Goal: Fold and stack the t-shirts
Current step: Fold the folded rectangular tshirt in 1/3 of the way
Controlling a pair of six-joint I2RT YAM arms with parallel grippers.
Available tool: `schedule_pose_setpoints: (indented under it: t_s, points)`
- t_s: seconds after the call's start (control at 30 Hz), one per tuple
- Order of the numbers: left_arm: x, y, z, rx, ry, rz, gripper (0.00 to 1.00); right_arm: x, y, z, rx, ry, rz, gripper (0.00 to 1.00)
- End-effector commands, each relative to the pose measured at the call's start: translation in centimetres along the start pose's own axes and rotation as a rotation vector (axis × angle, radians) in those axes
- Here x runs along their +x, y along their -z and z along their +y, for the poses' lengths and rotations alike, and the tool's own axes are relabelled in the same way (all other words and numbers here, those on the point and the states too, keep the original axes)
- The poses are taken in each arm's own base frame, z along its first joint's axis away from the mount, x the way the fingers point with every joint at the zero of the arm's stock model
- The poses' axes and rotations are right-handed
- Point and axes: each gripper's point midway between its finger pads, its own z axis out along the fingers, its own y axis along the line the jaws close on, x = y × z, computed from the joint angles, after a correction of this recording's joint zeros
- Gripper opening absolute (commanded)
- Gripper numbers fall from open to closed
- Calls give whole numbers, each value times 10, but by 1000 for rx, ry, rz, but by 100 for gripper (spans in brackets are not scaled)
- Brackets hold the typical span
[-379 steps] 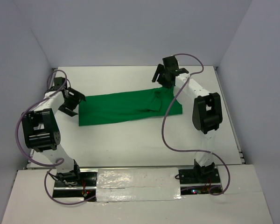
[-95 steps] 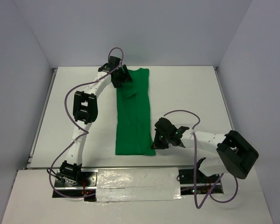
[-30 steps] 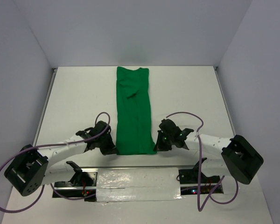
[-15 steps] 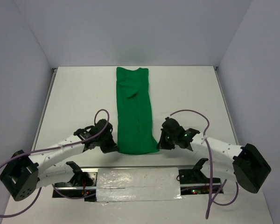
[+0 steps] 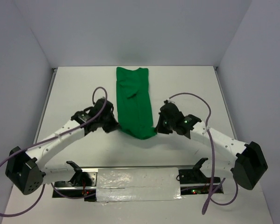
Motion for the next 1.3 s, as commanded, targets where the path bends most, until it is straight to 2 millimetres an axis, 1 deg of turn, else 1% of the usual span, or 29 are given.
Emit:
schedule_pose_setpoints:
  t_s: [0.0, 0.03, 0.07, 0.1, 0.13, 0.17, 0.2, 0.23, 0.27, 0.3, 0.33, 0.37, 0.4, 0.47, 0.5, 0.53, 0.6, 0.63, 0.7, 0.73, 0.83, 0.9, 0.93, 1.0, 1.07, 1.1, 1.2, 1.23, 1.27]
  points:
    - [-59, 6, -26, 23, -26, -137, 0, -60, 2, 17, 7, 36, -130, 0]
    - [-79, 3, -33, 25, -16, -166, 0, -66, -9, 16, 22, 39, -119, 0]
    - [-90, 0, -37, 28, -16, -180, 0, -83, -8, 29, -5, 54, -143, 0]
    - [-98, -2, -42, 39, -33, -183, 0, -94, -11, 30, 1, 56, -153, 0]
    - [-117, -9, -51, 44, -23, -199, 0, -97, -24, 28, 25, 73, -132, 0]
    - [-125, -14, -53, 36, -21, -198, 0, -115, -23, 40, 2, 72, -156, 0]
    - [-132, -18, -58, 43, -34, -191, 0, -124, -27, 40, 9, 69, -161, 0]
    - [-147, -26, -64, 37, -28, -198, 0, -126, -41, 38, 26, 73, -141, 0]
    - [-153, -31, -67, 35, -31, -202, 0, -141, -41, 48, 10, 78, -162, 0]
    - [-165, -41, -71, 31, -28, -200, 0, -143, -55, 43, 28, 70, -135, 0]
    - [-170, -44, -73, 31, -30, -199, 0, -148, -60, 42, 35, 71, -133, 0]
    - [-175, -50, -74, 25, -33, -194, 0, -159, -60, 50, 22, 71, -150, 0]
    - [-185, -60, -73, 11, -24, -195, 0, -159, -72, 46, 37, 66, -127, 0]
    - [-196, -69, -70, -2, -8, -193, 0, -174, -76, 48, 30, 54, -141, 0]
    - [-202, -77, -64, -9, 10, -183, 0, -174, -85, 43, 44, 47, -125, 0]
    - [-204, -80, -64, 2, 24, -172, 0, -185, -85, 43, 41, 34, -139, 0]
    - [-214, -88, -60, 6, 44, -177, 0, -188, -96, 37, 50, 21, -123, 0]
    - [-217, -90, -59, 2, 44, -184, 0, -197, -95, 39, 33, 19, -130, 0]
    - [-225, -97, -56, -3, 58, -180, 0, -199, -107, 34, 55, 24, -107, 0]
    - [-227, -98, -57, 1, 61, -179, 0, -206, -106, 35, 61, 21, -114, 0]
    - [-237, -105, -56, 8, 71, -185, 0, -214, -113, 37, 56, 29, -112, 0]
    - [-243, -113, -59, 16, 73, -175, 0, -214, -123, 30, 79, 25, -89, 0]
    - [-244, -118, -60, 19, 64, -166, 0, -220, -123, 35, 67, 28, -99, 0]
    - [-246, -130, -62, 15, 65, -139, 0, -220, -131, 32, 76, 21, -86, 0]
    - [-250, -142, -67, 30, 58, -120, 0, -224, -138, 32, 76, 14, -85, 4]
    - [-252, -147, -66, 24, 59, -116, 2, -229, -139, 35, 69, 10, -93, 8]
    - [-257, -156, -62, 4, 60, -128, 26, -236, -144, 34, 67, -5, -102, 17]
    - [-259, -157, -62, 3, 61, -132, 54, -238, -144, 34, 65, -11, -101, 22]
    - [-264, -155, -66, 3, 55, -139, 70, -239, -145, 32, 66, -16, -99, 41]
